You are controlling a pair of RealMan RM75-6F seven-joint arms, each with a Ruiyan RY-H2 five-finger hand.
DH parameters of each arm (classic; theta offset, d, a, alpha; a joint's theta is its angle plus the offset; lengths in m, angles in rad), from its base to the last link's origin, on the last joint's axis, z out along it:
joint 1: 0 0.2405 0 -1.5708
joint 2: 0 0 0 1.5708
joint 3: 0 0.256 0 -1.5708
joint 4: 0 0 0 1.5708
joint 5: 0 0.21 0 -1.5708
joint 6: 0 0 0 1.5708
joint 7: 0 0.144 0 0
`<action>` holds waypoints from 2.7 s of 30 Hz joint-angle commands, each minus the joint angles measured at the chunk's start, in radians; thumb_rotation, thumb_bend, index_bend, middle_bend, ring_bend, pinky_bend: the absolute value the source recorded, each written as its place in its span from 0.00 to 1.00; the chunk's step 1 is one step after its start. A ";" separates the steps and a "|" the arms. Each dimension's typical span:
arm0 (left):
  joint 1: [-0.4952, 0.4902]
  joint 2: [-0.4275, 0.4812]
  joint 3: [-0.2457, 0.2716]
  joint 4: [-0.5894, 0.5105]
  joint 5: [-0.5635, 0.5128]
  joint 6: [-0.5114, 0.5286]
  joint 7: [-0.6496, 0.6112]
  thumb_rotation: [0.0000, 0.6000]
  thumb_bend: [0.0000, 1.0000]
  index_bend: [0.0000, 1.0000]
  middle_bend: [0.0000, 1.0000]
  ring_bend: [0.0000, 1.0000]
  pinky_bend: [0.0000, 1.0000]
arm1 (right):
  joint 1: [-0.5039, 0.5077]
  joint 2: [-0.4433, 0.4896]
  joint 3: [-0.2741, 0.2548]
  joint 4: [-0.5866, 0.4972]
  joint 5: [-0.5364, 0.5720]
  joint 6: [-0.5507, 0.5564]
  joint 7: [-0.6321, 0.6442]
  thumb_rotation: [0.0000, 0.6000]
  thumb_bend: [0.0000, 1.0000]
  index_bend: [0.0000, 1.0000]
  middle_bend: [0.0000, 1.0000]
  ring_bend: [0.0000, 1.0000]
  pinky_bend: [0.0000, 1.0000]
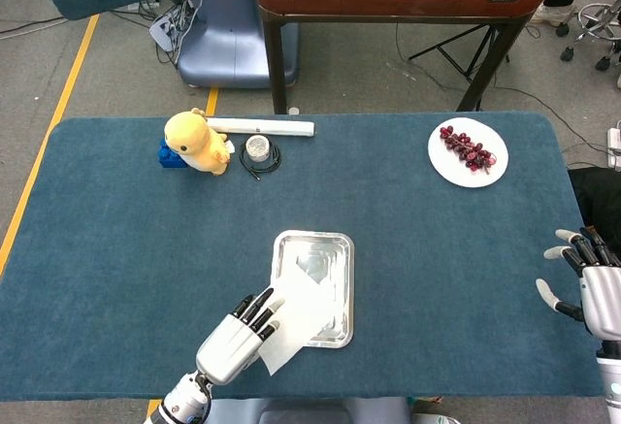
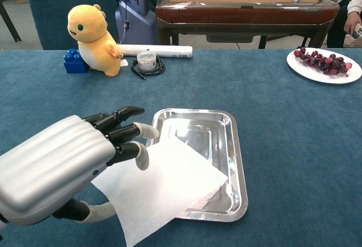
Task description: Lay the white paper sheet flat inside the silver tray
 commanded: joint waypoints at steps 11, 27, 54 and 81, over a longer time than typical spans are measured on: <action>-0.049 -0.017 -0.037 0.012 -0.037 -0.079 -0.001 1.00 0.08 0.32 0.06 0.00 0.18 | 0.002 0.001 0.005 0.007 0.013 -0.007 0.008 1.00 0.27 0.41 0.24 0.12 0.32; -0.076 -0.028 -0.054 -0.033 -0.093 -0.126 0.031 1.00 0.06 0.28 0.04 0.00 0.16 | 0.006 -0.001 0.007 0.011 0.019 -0.016 0.009 1.00 0.27 0.41 0.24 0.12 0.32; -0.106 -0.082 -0.054 -0.061 -0.160 -0.178 0.094 1.00 0.06 0.29 0.04 0.00 0.16 | 0.006 0.001 0.006 0.011 0.019 -0.016 0.011 1.00 0.27 0.41 0.24 0.12 0.32; -0.148 -0.140 -0.126 -0.024 -0.263 -0.205 0.144 1.00 0.06 0.29 0.04 0.00 0.16 | 0.009 0.000 0.007 0.016 0.027 -0.026 0.016 1.00 0.27 0.41 0.24 0.12 0.32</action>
